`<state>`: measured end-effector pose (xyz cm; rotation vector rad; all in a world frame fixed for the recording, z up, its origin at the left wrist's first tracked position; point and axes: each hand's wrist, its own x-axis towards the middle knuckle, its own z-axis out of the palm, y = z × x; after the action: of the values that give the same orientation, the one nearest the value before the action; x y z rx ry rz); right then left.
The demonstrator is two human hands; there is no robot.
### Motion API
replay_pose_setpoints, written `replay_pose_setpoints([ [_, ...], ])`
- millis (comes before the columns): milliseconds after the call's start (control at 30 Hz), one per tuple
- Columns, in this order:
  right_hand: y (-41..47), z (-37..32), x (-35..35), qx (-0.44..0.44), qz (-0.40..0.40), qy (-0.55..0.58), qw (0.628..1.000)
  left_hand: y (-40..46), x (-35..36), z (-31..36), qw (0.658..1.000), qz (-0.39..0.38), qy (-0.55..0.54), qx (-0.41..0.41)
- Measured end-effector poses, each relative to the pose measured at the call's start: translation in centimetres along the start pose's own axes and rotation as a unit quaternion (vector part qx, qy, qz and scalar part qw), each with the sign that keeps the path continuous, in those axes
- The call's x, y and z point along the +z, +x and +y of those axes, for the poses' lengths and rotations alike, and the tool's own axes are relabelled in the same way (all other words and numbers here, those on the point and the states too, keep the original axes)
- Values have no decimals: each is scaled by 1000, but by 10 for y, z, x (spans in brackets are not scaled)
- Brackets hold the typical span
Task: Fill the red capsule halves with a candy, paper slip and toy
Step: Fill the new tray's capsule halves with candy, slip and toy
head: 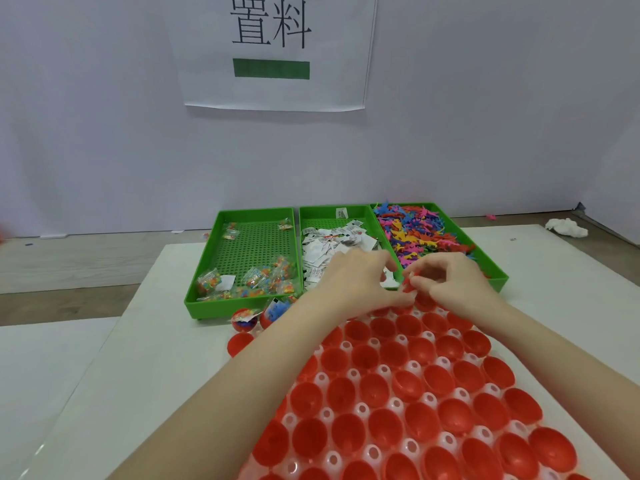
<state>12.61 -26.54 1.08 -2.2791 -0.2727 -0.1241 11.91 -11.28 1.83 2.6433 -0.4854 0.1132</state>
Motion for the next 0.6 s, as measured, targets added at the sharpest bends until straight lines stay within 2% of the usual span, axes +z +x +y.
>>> replay_pose_setpoints([
  [167,4,5,5,-13,-24,-44,999,10,17,3,999,-21,43,1],
  [400,7,-4,1,-58,-83,-207,973,12,21,5,998,-25,50,5],
  [600,15,-13,-3,-66,-81,-264,959,12,23,6,997,-27,68,-2],
])
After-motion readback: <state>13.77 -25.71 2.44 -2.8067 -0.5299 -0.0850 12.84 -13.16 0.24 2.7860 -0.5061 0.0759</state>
